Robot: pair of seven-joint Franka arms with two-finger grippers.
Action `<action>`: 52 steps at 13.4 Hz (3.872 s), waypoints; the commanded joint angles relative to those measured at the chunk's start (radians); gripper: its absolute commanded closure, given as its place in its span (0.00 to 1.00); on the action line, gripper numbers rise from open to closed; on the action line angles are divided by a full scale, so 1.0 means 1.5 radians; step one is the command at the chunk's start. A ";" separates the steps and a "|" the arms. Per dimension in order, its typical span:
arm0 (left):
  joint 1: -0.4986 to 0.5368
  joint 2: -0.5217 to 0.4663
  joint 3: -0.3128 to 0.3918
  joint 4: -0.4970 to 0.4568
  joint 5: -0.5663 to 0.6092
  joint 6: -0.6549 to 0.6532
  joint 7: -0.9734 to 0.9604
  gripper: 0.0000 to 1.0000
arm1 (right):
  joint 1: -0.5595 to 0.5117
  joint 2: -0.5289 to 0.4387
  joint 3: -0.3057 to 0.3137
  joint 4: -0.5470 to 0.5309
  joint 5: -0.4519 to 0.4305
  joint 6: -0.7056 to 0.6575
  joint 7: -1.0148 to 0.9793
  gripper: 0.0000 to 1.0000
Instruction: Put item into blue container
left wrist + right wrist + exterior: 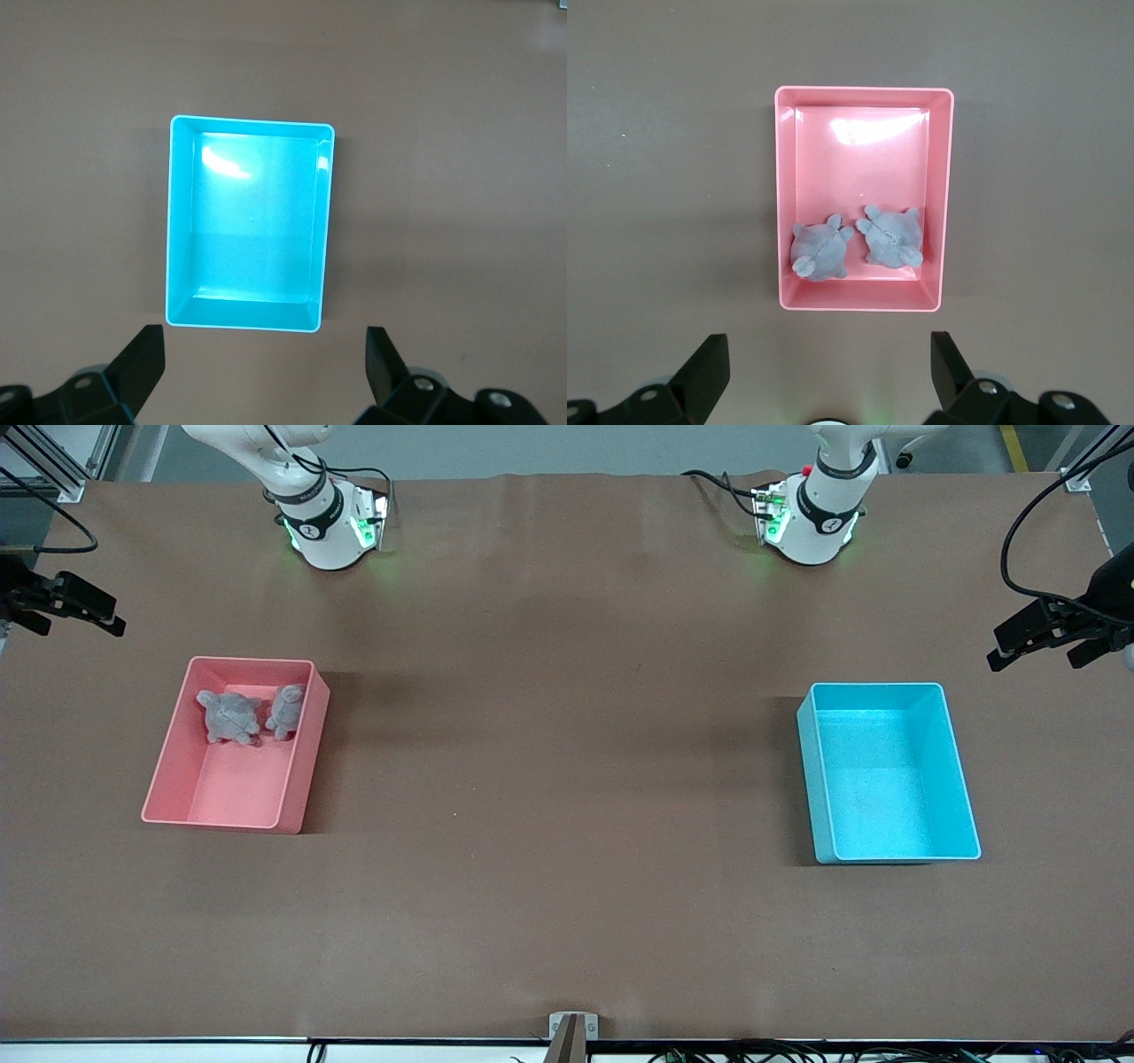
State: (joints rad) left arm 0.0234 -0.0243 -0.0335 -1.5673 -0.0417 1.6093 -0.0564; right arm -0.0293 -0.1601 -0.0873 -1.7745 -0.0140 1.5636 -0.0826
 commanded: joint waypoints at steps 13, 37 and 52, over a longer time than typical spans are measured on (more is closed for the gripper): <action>0.002 -0.007 0.001 0.004 0.002 0.004 0.011 0.00 | -0.028 0.083 0.007 0.076 0.006 -0.030 -0.002 0.00; 0.005 0.001 0.006 -0.001 -0.005 -0.003 -0.001 0.00 | -0.113 0.218 0.008 -0.401 0.015 0.569 0.000 0.00; 0.004 0.011 0.006 -0.001 -0.005 -0.002 -0.001 0.00 | -0.125 0.299 0.008 -0.403 0.017 0.603 0.002 0.05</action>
State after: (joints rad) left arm 0.0279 -0.0100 -0.0249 -1.5740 -0.0417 1.6089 -0.0582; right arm -0.1947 0.2317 -0.0902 -2.3636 -0.0045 2.4542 -0.0798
